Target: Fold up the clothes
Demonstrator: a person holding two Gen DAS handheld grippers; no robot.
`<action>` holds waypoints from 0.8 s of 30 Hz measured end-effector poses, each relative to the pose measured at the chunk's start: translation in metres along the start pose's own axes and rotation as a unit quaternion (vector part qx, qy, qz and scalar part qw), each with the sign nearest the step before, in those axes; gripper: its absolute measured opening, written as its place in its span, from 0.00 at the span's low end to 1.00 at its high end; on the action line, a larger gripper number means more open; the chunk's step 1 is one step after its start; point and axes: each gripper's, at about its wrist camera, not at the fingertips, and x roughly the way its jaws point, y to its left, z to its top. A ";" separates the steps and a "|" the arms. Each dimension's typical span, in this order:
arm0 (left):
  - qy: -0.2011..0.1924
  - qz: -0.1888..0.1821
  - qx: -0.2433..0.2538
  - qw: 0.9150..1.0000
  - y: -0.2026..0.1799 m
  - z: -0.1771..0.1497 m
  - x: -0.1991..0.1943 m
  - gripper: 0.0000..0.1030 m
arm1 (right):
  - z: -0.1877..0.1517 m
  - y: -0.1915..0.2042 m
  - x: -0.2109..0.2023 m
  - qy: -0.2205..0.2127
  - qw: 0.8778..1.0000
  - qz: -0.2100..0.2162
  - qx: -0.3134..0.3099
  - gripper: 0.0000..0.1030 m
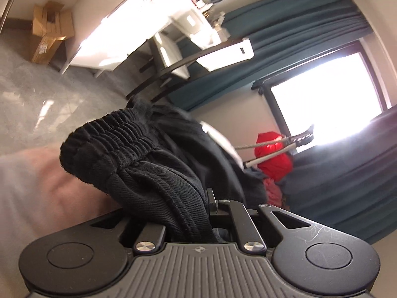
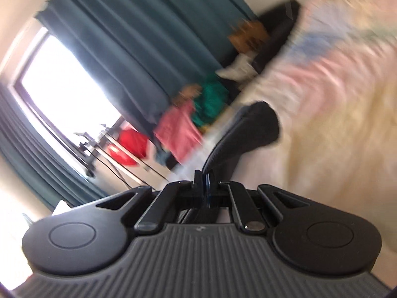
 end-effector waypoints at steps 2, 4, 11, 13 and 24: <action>0.023 0.023 -0.006 0.999 0.015 -0.008 0.001 0.07 | -0.026 -0.049 -0.007 0.030 0.999 -0.028 0.011 0.05; 0.041 0.047 -0.011 0.998 0.028 -0.013 0.003 0.08 | -0.059 -0.092 0.000 0.067 0.995 -0.057 0.048 0.05; 0.053 0.081 0.005 0.995 0.036 -0.016 0.004 0.08 | -0.094 -0.138 -0.003 0.062 0.990 -0.008 0.124 0.09; 0.050 0.085 0.005 0.995 0.035 -0.016 0.005 0.08 | -0.086 -0.141 0.005 0.058 0.988 -0.002 0.143 0.12; 0.039 0.104 0.034 0.993 0.019 -0.017 0.008 0.08 | -0.057 -0.139 0.030 0.009 0.990 -0.067 0.127 0.07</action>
